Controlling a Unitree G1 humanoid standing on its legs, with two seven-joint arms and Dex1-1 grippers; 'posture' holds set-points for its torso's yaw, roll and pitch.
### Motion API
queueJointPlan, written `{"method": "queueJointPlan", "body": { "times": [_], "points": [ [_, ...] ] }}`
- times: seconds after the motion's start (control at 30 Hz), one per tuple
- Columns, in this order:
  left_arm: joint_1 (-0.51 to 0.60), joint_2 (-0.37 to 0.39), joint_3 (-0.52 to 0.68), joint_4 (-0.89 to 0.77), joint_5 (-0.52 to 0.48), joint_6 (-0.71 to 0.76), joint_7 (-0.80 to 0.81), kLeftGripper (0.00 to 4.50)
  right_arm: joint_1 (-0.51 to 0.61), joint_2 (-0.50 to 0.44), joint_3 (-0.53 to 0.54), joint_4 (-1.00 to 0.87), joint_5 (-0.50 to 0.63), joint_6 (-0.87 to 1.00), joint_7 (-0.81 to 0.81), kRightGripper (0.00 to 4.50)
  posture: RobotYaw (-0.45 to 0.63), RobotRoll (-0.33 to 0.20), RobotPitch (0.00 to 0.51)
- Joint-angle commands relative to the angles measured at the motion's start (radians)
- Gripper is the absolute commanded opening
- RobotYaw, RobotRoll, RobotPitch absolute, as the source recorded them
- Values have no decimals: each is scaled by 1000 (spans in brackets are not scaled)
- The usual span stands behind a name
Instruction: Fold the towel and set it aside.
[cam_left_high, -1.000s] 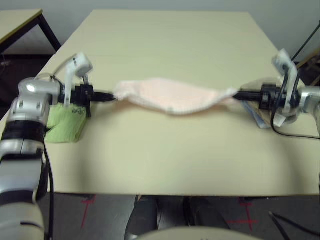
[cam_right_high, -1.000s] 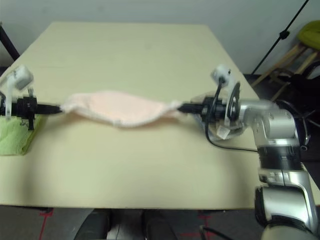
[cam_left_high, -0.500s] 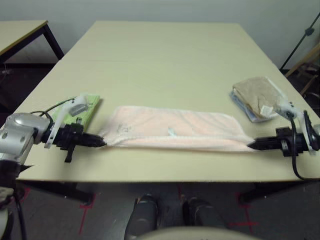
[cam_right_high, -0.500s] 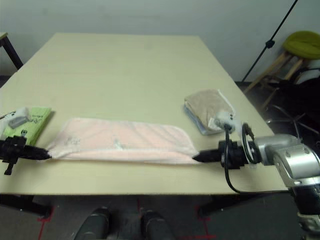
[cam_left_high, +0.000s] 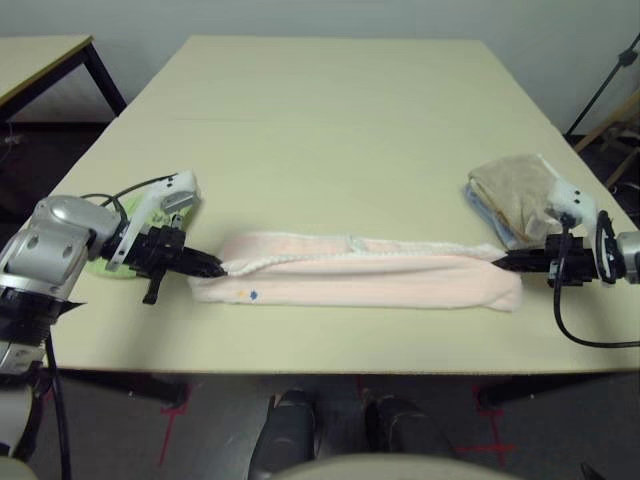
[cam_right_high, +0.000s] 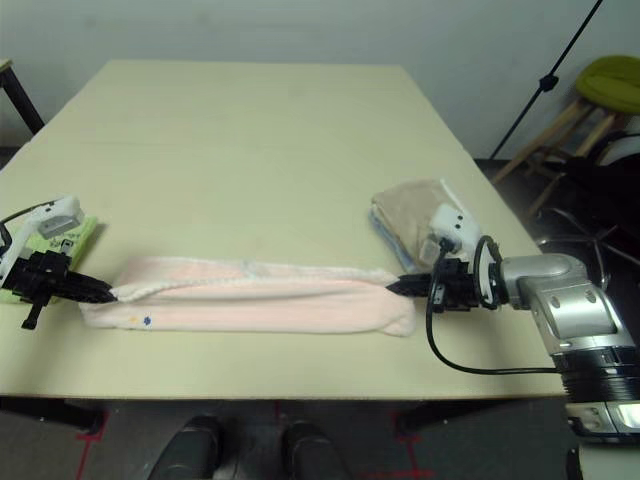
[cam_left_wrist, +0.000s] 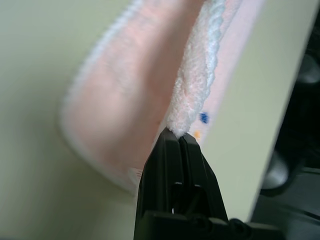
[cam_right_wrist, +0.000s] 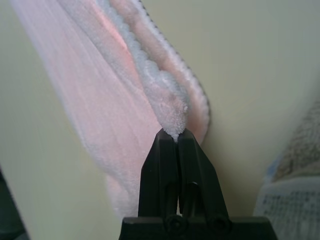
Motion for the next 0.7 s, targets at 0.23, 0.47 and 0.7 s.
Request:
{"method": "queueJointPlan", "body": {
  "times": [0.23, 0.47, 0.7],
  "points": [
    [-84, -75, -39, 235, 140, -165, 72, 504, -9, 59, 25, 67, -95, -91, -64, 433, 81, 0, 95],
    [-129, -80, 9, 273, 132, -137, 99, 2835, -31, 59, -27, 30, -24, -30, -41, 2853, 78, 0, 93],
    [-111, -34, 99, 151, 65, -11, 83, 4460, -65, 4, -124, -177, 196, 269, 32, 4500, 86, 0, 87]
  ]
}}
